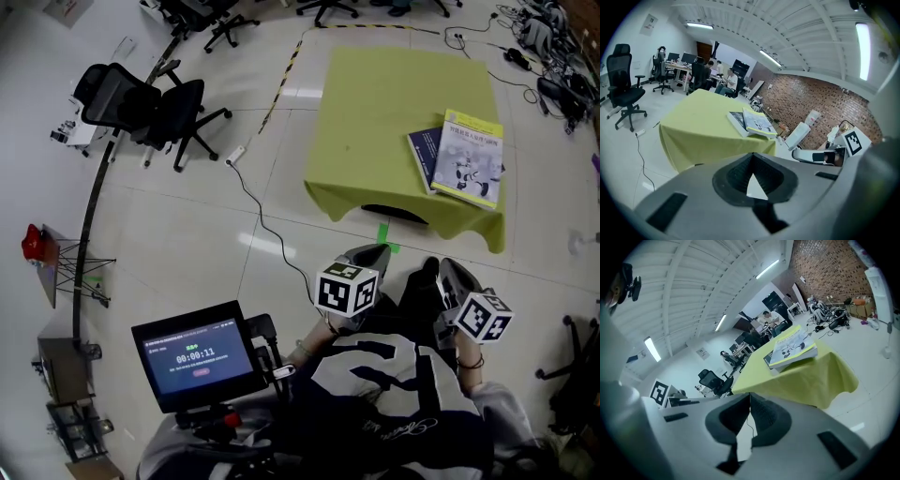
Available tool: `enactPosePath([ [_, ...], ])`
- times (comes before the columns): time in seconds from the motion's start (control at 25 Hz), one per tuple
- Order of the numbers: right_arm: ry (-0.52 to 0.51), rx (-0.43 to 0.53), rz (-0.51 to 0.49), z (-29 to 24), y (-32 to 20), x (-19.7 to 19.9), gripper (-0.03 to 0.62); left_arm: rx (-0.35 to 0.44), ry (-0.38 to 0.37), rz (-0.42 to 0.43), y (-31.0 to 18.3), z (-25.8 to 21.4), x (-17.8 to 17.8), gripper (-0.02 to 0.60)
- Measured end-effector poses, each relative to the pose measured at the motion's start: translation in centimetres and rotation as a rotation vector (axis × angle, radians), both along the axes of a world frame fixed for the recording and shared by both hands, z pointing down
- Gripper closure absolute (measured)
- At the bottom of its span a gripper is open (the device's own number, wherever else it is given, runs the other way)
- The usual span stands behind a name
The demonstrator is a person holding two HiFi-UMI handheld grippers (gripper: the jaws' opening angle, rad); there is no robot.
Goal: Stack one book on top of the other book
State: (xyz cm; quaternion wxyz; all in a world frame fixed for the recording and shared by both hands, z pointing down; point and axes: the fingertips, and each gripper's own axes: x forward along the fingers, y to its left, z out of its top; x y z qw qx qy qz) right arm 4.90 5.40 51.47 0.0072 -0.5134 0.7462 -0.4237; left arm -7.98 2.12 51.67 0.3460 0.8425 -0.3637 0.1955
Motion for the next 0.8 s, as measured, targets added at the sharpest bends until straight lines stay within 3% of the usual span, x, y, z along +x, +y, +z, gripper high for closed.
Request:
enactPosePath([
  [0.28, 0.072, 0.042, -0.034, -1.6, 4.3, -0.4, 0.595, -0.005, 0.050, 0.053, 3.8, -0.7, 2.2, 0.577],
  [0.8, 0.154, 0.117, -0.021, -5.8, 9.8, 6.6, 0.597, 0.008, 0.110, 0.062, 9.1, -3.7, 10.4, 0.577],
])
